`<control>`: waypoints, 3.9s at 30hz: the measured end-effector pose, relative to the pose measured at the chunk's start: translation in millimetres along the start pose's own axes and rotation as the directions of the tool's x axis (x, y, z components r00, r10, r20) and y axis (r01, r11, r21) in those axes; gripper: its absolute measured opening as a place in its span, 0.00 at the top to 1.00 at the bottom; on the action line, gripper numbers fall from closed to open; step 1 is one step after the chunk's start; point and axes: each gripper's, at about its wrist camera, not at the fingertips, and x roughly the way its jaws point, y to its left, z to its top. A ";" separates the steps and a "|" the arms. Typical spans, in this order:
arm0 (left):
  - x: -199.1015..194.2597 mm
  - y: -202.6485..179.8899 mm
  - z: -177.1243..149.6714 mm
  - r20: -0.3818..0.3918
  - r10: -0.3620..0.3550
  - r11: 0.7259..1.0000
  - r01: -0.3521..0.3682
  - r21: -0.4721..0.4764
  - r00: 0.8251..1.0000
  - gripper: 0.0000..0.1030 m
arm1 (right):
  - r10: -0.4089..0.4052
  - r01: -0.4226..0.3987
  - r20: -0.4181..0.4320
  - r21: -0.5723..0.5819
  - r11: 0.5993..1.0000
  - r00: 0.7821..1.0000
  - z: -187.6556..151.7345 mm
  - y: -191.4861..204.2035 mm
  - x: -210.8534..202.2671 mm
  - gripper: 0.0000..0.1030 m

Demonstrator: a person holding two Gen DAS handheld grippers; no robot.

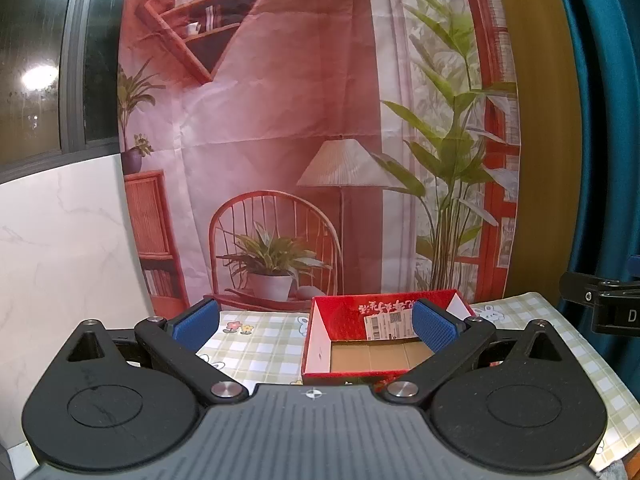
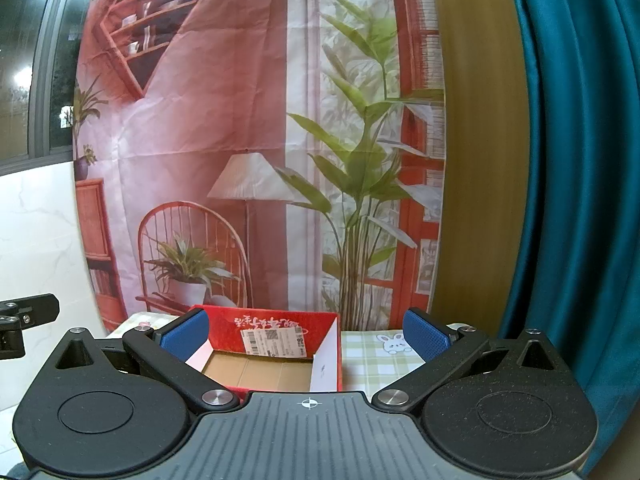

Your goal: Organize soft objects

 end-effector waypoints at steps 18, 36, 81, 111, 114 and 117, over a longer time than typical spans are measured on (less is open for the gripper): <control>0.4 1.7 -0.3 0.000 -0.002 1.000 0.002 -0.001 1.000 0.00 | 0.000 0.000 -0.004 0.002 1.000 1.000 -0.4 -0.5 1.3 0.00; 0.7 1.9 -0.7 -0.001 -0.001 1.000 0.001 -0.001 1.000 0.00 | 0.001 -0.001 -0.006 0.002 1.000 1.000 -0.1 -0.7 2.2 0.00; 128.3 -12.7 -107.9 -0.273 -0.130 0.992 0.124 -0.039 0.953 0.21 | 0.167 -0.155 -0.264 0.067 0.986 0.950 -141.2 -6.7 107.1 0.04; 161.0 -21.6 -146.6 -0.389 -0.370 0.928 0.310 -0.208 0.844 0.31 | 0.314 -0.293 -0.399 0.115 0.949 0.861 -171.6 4.1 127.0 0.32; 160.9 -24.5 -146.9 -0.393 -0.379 0.925 0.324 -0.201 0.838 0.31 | 0.329 -0.315 -0.391 0.101 0.944 0.860 -170.0 5.8 125.2 0.35; 162.2 -26.5 -147.7 -0.399 -0.375 0.926 0.322 -0.197 0.837 0.31 | 0.342 -0.323 -0.403 0.116 0.939 0.849 -172.1 4.1 128.5 0.37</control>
